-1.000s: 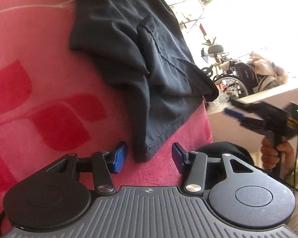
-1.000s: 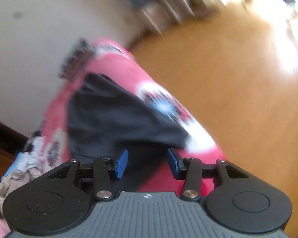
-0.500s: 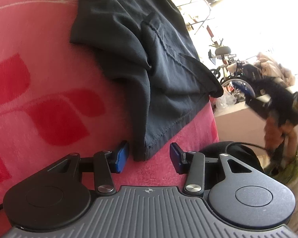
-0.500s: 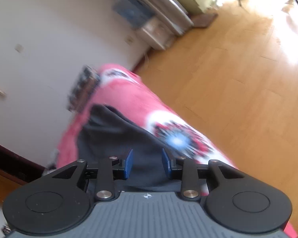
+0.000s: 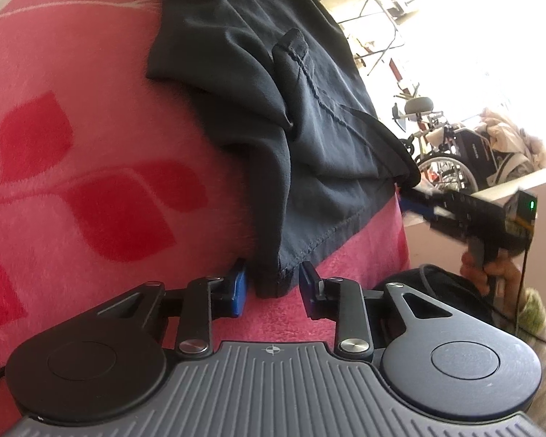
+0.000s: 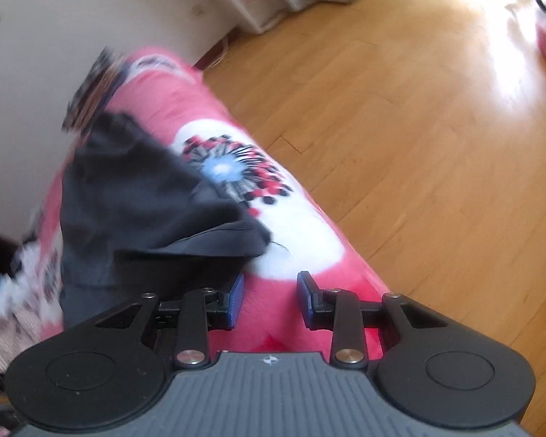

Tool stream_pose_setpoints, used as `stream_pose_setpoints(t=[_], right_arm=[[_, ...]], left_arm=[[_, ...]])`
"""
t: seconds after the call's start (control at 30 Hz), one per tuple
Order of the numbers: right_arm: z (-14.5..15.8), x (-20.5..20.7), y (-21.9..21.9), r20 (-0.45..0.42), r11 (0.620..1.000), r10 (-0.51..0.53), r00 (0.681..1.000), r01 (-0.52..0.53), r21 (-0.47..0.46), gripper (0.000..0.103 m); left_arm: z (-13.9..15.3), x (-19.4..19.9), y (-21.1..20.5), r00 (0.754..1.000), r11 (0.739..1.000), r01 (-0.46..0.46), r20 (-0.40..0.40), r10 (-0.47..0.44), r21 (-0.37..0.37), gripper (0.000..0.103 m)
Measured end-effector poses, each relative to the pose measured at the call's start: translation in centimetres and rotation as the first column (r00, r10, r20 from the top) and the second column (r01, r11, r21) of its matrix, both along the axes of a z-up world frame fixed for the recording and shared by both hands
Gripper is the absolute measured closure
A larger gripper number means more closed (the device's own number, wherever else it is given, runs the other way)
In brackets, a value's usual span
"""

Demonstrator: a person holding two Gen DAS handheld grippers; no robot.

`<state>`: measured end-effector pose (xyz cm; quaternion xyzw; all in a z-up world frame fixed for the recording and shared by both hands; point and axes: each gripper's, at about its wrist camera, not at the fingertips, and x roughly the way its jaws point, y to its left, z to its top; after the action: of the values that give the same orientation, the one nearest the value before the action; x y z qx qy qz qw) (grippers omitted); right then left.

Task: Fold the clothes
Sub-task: 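Grasp the folded pants corner with the left gripper while the right gripper grasps the edge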

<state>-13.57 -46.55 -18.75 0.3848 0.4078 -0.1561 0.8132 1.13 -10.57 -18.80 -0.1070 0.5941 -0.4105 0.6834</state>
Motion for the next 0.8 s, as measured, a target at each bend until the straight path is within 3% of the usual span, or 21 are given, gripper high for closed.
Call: stream_pose_setpoints(t=[0.07, 0.17, 0.37, 0.7, 0.73, 0.77, 0.8], right_arm=[[0.4, 1.3, 0.0, 0.002, 0.998, -0.009, 1.0, 0.009, -0.055, 0.068], [0.3, 2.6, -1.4, 0.039, 0.998, -0.058, 0.998, 0.059, -0.018, 0.068], [-0.7, 3.7, -1.6, -0.014, 1.0, 0.017, 1.0, -0.017, -0.011, 0.068], [-1.1, 4.3, -1.7, 0.001, 1.0, 0.004, 1.0, -0.004, -0.012, 0.068], [-1.1, 4.4, -1.6, 0.001, 1.0, 0.004, 1.0, -0.004, -0.012, 0.068], [-1.2, 4.4, -1.6, 0.002, 1.0, 0.004, 1.0, -0.004, -0.011, 0.068], [-1.3, 4.5, -1.5, 0.002, 1.0, 0.004, 1.0, -0.004, -0.01, 0.071]], left_arm=[[-0.1, 0.1, -0.1, 1.0, 1.0, -0.002, -0.008, 0.002, -0.001, 0.073], [-0.2, 0.2, -0.2, 1.0, 1.0, -0.008, -0.02, 0.008, -0.002, 0.073], [-0.4, -0.3, -0.7, 1.0, 1.0, -0.016, -0.003, 0.016, -0.006, 0.073], [0.2, -1.5, -0.8, 0.998, 1.0, -0.029, 0.056, 0.029, 0.01, 0.074], [0.2, -1.5, -0.7, 0.997, 0.998, -0.051, 0.058, 0.049, 0.027, 0.077], [0.2, -1.5, -0.7, 0.996, 0.996, -0.073, 0.06, 0.07, 0.044, 0.093], [0.1, -1.6, -0.7, 0.994, 0.994, -0.095, 0.062, 0.091, 0.061, 0.099]])
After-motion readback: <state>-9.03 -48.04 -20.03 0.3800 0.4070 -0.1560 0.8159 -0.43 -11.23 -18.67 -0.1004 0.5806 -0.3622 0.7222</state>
